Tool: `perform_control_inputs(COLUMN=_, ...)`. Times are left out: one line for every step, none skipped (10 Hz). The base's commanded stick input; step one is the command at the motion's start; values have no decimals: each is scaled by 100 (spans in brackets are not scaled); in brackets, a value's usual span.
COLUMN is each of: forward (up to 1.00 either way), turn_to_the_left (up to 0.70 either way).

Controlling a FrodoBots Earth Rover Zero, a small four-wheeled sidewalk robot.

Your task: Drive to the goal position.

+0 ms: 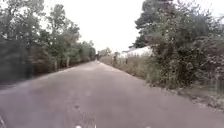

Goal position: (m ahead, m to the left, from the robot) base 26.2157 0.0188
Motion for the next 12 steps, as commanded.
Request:
perform_control_inputs(forward=100, turn_to_the_left=-5)
perform_control_inputs(forward=100, turn_to_the_left=-5)
perform_control_inputs(forward=100, turn_to_the_left=-5)
perform_control_inputs(forward=100, turn_to_the_left=-5)
perform_control_inputs(forward=100, turn_to_the_left=-5)
perform_control_inputs(forward=100, turn_to_the_left=-5)
perform_control_inputs(forward=100, turn_to_the_left=-5)
perform_control_inputs(forward=100, turn_to_the_left=-5)
perform_control_inputs(forward=100, turn_to_the_left=-5)
perform_control_inputs(forward=100, turn_to_the_left=-5)
perform_control_inputs(forward=100, turn_to_the_left=-5)
perform_control_inputs(forward=100, turn_to_the_left=-5)
